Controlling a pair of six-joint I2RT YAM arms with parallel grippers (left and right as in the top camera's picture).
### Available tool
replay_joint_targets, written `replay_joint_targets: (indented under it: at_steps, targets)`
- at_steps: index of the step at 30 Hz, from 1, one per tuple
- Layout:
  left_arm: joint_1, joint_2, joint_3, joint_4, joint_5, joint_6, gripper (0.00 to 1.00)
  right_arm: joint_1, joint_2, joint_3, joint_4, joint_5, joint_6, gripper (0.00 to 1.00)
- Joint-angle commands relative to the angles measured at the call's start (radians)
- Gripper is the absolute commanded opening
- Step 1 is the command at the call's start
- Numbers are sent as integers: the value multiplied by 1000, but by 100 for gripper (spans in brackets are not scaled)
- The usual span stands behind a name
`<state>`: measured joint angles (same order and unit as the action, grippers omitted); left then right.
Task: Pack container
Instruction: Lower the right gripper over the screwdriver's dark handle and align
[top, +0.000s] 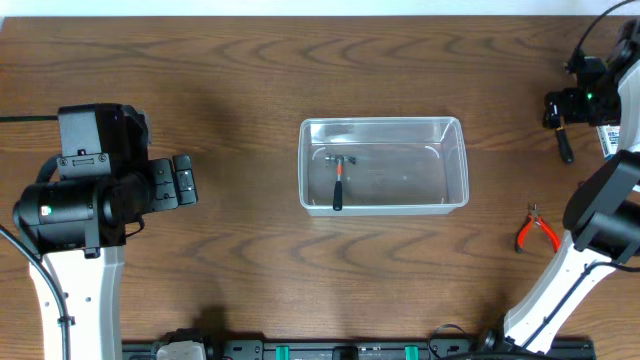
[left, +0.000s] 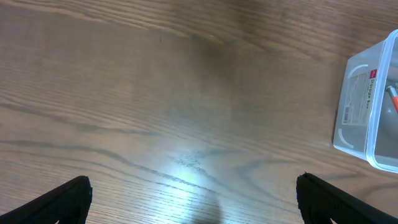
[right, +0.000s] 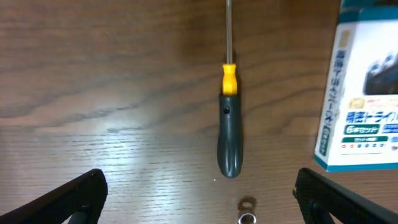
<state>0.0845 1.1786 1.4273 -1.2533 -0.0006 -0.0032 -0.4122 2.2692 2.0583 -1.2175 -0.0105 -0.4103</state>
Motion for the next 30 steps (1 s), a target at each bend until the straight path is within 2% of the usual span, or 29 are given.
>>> replay_joint_targets:
  at_steps: [1, 30]
  targets:
    - [5, 5, 3, -3, -8, -10, 98, -7, 63, 2, -9, -5, 13, 99]
    - [5, 5, 3, -3, -8, -10, 98, -40, 122, 1, 40, 6, -28, 99]
